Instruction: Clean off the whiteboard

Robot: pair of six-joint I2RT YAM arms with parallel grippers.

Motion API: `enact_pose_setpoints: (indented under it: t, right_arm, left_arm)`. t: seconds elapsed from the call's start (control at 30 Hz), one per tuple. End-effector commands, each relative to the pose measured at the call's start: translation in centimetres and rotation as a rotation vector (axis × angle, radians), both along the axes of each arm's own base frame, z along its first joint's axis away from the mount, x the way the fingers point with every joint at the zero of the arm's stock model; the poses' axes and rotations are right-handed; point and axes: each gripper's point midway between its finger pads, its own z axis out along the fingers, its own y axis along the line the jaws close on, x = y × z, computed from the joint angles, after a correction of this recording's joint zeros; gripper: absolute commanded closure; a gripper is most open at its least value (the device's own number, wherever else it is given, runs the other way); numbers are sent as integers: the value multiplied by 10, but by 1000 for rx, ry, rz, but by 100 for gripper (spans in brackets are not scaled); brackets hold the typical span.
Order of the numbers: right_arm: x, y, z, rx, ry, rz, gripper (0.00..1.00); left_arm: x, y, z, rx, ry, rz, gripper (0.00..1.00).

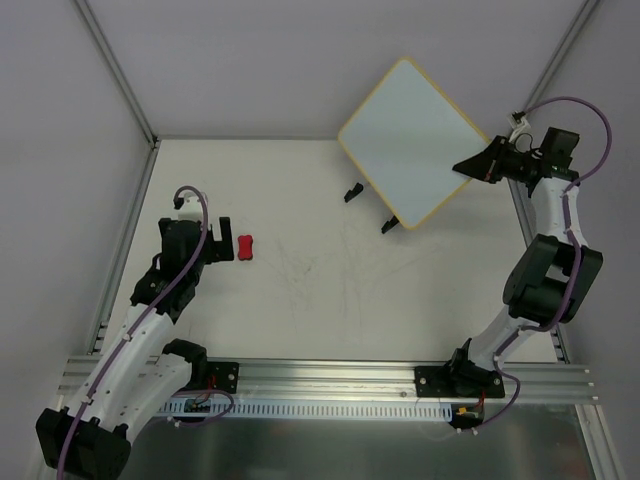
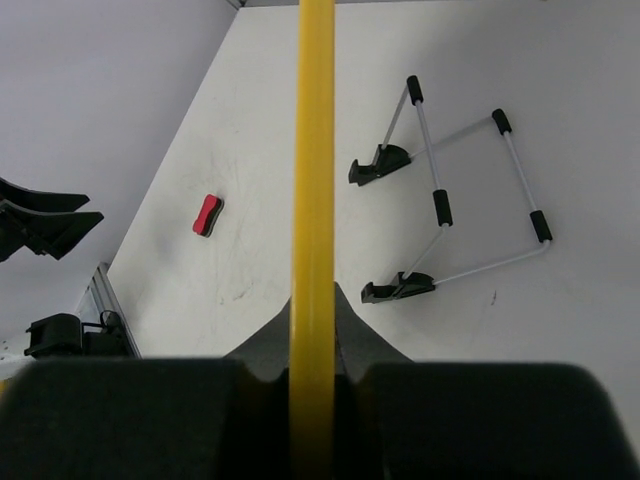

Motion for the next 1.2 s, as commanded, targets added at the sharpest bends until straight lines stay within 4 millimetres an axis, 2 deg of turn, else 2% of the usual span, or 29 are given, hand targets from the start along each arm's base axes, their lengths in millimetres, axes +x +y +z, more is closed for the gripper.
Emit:
enact_pose_setpoints:
  t: [0.0,0.23,0.43,0.8,1.17]
  right_arm:
    - [-4,-1,31,-64,-160,86,100]
    - [4,-5,14,-66,-161,102,100]
    - [11,-8,8,-62,-176,122,100]
    - [19,-12,-24,-54,-139,131,100]
    - [13,-8,-38,-20,-114,156,100]
  left_arm:
    - [9,3,9,22,-45,9,1]
    - [10,2,5,29,-37,4,1]
    - [10,2,0,36,-21,-1,1]
    - [11,2,-7,47,2,-4,1]
    - [12,3,-14,63,27,-4,1]
